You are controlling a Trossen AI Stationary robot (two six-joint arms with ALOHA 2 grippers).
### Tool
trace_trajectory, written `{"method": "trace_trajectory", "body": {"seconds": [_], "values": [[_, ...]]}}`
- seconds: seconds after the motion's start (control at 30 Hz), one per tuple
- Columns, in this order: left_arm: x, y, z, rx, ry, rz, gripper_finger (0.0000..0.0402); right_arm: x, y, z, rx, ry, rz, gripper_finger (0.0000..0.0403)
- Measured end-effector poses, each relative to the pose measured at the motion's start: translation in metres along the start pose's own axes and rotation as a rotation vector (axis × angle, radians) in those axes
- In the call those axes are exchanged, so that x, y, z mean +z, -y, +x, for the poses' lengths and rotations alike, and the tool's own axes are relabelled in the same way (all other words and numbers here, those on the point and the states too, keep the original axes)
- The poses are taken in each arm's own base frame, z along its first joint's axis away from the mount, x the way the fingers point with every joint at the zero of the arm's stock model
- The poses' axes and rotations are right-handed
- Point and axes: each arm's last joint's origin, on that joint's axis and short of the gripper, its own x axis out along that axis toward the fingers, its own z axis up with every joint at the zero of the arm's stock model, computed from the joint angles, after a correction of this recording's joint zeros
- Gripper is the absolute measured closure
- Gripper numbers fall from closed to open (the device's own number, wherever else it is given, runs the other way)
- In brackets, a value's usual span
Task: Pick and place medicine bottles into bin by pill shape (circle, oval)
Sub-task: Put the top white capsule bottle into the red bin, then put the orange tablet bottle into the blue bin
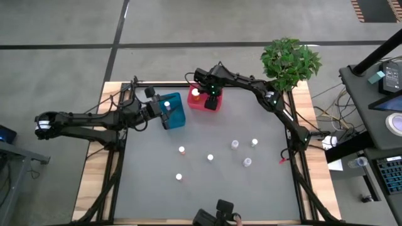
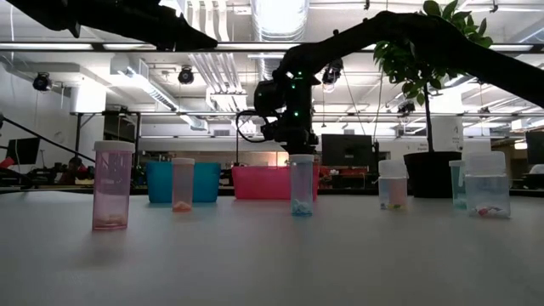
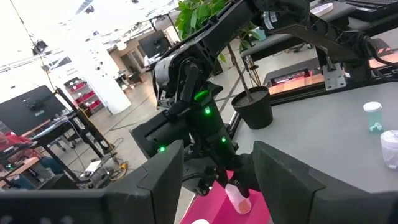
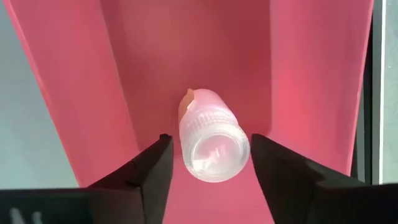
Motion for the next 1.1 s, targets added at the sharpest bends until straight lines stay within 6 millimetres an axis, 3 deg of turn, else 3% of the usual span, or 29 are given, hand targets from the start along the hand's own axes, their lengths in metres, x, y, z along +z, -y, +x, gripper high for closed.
{"method": "trace_trajectory", "body": {"seconds": [0.23, 0.4, 0.53, 0.73, 0.97, 1.1], "values": [[0.000, 0.000, 0.000, 0.000, 0.000, 0.000, 0.0226, 0.001, 0.001, -0.018, -0.006, 0.028, 0.056, 0.0180], [0.000, 0.000, 0.000, 0.000, 0.000, 0.000, 0.0226, 0.000, -0.014, -0.042, -0.008, 0.070, 0.070, 0.0186], [0.000, 0.000, 0.000, 0.000, 0.000, -0.003, 0.0226, 0.000, -0.040, -0.065, -0.007, 0.121, 0.032, 0.0192], [0.000, 0.000, 0.000, -0.001, -0.001, -0.014, 0.0226, -0.004, -0.099, -0.095, 0.010, 0.187, -0.084, 0.0202], [0.000, 0.000, 0.000, -0.003, 0.000, -0.061, 0.0226, -0.018, -0.166, -0.111, 0.040, 0.270, -0.209, 0.0212], [0.001, 0.003, -0.001, -0.018, 0.006, -0.064, 0.0226, -0.035, -0.194, -0.115, 0.053, 0.333, -0.257, 0.0217]]}}
